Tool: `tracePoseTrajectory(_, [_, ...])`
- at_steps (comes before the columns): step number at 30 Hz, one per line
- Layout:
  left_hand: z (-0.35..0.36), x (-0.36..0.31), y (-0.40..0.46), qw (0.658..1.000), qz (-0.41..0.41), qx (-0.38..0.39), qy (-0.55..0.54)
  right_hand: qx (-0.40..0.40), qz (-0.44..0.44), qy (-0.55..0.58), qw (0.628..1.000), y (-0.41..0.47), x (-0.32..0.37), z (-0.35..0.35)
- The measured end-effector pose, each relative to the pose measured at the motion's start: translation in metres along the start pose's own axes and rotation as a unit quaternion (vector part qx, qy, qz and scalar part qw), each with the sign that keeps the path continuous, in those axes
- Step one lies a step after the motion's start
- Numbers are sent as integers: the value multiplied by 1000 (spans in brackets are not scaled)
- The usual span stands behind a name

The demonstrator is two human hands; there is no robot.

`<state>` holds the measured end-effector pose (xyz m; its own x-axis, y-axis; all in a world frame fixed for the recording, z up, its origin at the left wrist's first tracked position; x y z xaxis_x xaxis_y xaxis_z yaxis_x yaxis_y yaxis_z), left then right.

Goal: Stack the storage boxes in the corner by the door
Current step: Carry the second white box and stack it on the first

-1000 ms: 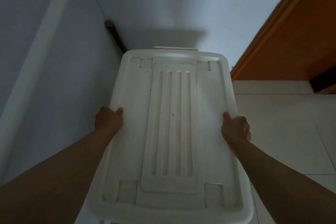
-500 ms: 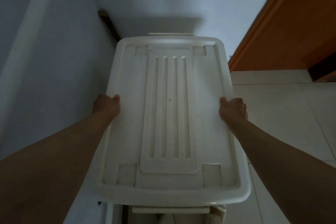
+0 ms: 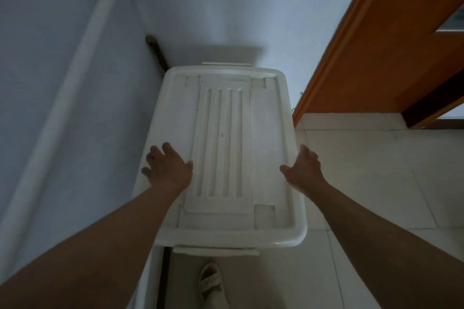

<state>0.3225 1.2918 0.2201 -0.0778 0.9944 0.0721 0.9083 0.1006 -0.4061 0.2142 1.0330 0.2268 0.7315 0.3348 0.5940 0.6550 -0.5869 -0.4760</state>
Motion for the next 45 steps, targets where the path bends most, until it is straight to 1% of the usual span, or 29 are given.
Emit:
tracePoseTrajectory(3, [9, -6, -44, 999, 21, -10, 25, 27, -10, -31, 999, -21, -17, -10])
tracePoseTrajectory(5, [14, -7, -72, 999, 16, -15, 25, 43, -20, -41, 998, -34, -27, -18])
tracePoseTrajectory(13, [24, -16, -158, 999, -25, -34, 3, 58, -74, -45, 995, -65, -46, -62])
tracePoseTrajectory(18, [16, -26, -180, 995, -89, -12, -43, 64, -85, -41, 993, -64, -49, -86])
tracePoseTrajectory(23, [5, -36, -171, 990, -131, -2, -46, 82, -93, -38, 992, -40, -33, -95])
tracePoseTrajectory(27, [-9, -49, -144, 987, -153, 4, -58, 100, -113, -52, 987, -7, -1, -92])
tracePoseTrajectory(32, [-23, -64, -105, 979, -186, 6, -84, 135, -140, -73, 978, 48, 42, -75])
tracePoseTrajectory(35, [-25, -66, -89, 973, -212, 13, -87, 156, -158, -106, 969, 70, 61, -64])
tracePoseTrajectory(41, [-23, -66, -74, 952, -291, 23, -95, 189, -201, -138, 951, 121, 95, -55])
tracePoseTrajectory(45, [-12, -83, -78, 923, -356, 28, -144, 207, -242, -169, 933, 158, 119, -54])
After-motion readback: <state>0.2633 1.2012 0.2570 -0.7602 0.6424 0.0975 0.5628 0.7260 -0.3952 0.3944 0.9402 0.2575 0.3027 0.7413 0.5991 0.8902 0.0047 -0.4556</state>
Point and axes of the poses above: each hand's wrist, its own y-axis towards the middle knuckle, its own z-axis out of the palm, x = y × z, the point moved 4 cm from there along y, towards the middle knuckle, and after that the axes turned 14 degrees about y, right-handed, at the moved point
